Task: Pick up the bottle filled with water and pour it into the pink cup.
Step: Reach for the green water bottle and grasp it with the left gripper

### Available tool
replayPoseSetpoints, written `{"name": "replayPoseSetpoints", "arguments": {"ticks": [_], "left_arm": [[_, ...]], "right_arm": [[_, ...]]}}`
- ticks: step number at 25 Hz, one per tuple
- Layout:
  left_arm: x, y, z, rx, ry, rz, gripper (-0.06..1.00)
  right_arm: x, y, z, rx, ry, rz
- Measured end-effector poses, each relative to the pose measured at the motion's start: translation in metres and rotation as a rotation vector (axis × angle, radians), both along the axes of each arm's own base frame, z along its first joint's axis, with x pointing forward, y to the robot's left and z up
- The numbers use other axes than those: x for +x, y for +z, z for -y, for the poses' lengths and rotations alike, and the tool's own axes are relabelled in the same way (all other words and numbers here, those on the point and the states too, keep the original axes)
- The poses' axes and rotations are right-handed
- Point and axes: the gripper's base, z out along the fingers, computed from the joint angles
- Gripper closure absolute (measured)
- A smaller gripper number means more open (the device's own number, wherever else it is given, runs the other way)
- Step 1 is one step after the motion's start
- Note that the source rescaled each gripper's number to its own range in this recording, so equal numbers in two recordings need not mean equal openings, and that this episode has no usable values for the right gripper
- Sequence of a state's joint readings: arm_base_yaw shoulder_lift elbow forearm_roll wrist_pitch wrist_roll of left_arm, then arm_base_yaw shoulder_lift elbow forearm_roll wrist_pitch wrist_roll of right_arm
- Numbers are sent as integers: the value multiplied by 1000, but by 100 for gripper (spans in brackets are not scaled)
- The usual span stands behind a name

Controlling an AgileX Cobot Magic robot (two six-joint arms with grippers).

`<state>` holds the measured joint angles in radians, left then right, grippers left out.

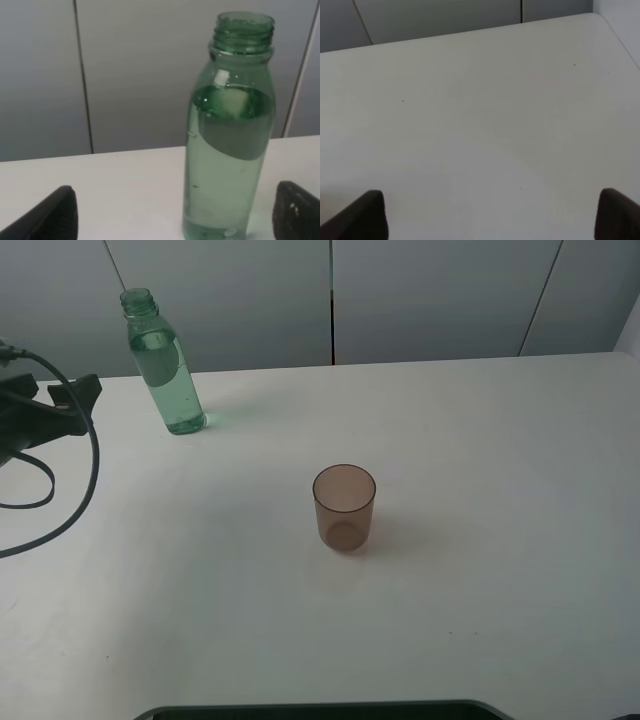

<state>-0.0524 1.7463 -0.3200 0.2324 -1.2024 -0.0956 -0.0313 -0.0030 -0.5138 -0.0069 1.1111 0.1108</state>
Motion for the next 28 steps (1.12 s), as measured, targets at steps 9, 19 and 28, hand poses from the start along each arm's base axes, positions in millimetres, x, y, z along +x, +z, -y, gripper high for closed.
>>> {"name": "replayPoseSetpoints", "arguments": {"ticks": [9,19,28], "left_arm": [[37,-16,10,19,-91,5,-5],[68,-29,20,45,-201,32,-5],[91,-46,24,23,-230,25,-5]], "right_arm": [[0,0,0,0,0,0],[0,0,0,0,0,0],[0,0,0,0,0,0]]}}
